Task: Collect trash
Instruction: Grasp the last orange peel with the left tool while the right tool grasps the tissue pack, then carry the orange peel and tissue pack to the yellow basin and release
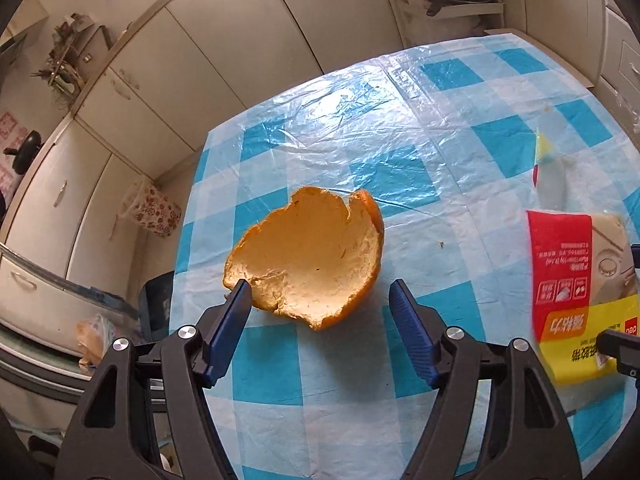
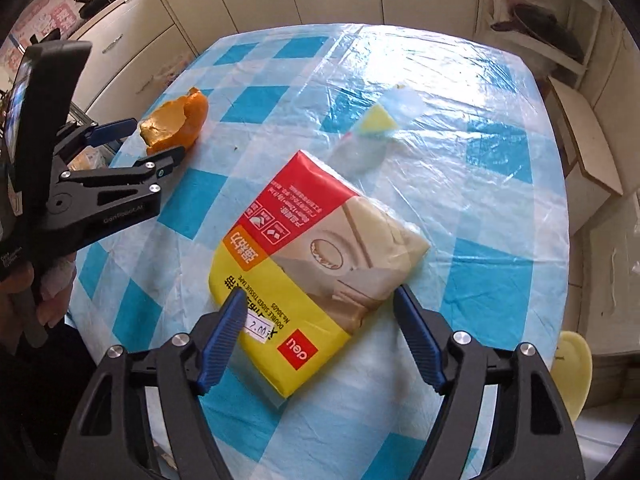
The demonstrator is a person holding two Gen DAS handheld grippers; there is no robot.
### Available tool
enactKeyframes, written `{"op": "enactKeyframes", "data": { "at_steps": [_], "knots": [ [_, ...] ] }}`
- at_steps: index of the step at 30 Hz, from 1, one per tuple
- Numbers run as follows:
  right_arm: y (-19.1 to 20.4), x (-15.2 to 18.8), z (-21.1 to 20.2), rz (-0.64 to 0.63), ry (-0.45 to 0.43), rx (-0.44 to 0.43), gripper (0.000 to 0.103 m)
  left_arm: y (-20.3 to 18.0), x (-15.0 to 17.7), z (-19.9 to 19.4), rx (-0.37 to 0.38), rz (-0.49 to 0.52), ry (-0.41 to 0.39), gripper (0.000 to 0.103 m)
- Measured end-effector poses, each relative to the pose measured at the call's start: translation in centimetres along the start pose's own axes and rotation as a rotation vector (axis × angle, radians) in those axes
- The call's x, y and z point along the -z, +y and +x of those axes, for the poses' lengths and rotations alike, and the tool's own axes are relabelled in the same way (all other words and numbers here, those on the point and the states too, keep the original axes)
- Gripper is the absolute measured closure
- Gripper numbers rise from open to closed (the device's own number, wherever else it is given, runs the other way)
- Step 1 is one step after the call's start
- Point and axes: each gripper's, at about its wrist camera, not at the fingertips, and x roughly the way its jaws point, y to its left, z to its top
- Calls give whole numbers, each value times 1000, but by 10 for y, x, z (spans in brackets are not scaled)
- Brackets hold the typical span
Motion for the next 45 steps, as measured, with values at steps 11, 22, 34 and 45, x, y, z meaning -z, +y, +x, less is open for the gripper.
{"op": "enactKeyframes", "data": {
  "at_steps": [11,22,34,45],
  "knots": [
    [7,-15,-10,21,-56,-135,101,47,6,-20,264,-260,-6,99],
    [58,-15,-4,-148,-45,-63,6,89,21,-34,432,-435,-37,99],
    [74,-19,20,-205,-22,-59,91,96,22,-33,451,-441,-39,99],
    [32,-26,-34,-75,-149,-129,97,83,18,-53,468,-396,-103,99]
  ]
}}
